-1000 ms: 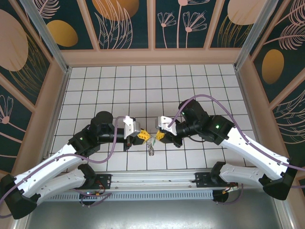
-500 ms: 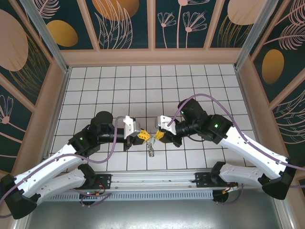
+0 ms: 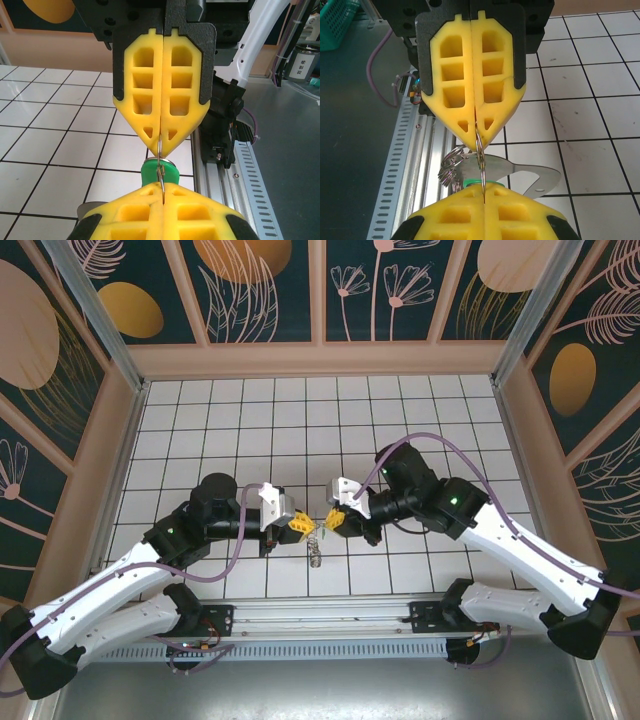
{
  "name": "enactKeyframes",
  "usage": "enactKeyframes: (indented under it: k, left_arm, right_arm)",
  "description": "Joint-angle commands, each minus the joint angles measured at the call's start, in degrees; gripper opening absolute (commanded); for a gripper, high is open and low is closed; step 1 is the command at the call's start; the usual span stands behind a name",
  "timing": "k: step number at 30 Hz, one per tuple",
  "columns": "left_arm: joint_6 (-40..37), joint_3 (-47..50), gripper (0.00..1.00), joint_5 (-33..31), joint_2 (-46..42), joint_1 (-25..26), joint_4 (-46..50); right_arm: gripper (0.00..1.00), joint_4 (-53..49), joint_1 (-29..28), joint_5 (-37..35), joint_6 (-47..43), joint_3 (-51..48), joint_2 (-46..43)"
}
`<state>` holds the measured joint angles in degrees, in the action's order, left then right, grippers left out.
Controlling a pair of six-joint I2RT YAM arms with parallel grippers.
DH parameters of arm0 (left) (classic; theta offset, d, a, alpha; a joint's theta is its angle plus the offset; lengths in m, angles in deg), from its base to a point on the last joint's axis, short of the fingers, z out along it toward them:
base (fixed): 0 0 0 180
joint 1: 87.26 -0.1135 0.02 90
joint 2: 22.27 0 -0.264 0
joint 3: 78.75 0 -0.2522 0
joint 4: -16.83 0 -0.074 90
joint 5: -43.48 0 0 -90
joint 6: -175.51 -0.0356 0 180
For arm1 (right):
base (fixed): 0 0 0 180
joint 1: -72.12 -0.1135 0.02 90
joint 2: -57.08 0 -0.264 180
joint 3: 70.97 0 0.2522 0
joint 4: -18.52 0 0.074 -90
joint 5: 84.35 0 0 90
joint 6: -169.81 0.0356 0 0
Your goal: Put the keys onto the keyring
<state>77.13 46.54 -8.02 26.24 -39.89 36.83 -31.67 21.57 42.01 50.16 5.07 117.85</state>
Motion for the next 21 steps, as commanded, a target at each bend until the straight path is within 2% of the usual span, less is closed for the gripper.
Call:
enactKeyframes:
  k: [1, 21]
  left_arm:
    - [-0.4, -1.5, 0.00, 0.4, -0.4, 0.1, -2.5]
    - [-0.5, -1.9, 0.00, 0.3, 0.4, 0.1, -2.2]
  right_arm:
    - [0.00, 0.4, 0.1, 2.1, 0.4, 1.7, 0.4]
    - [0.00, 0.2, -0.7, 3.2, -0.2, 2.3, 1.3]
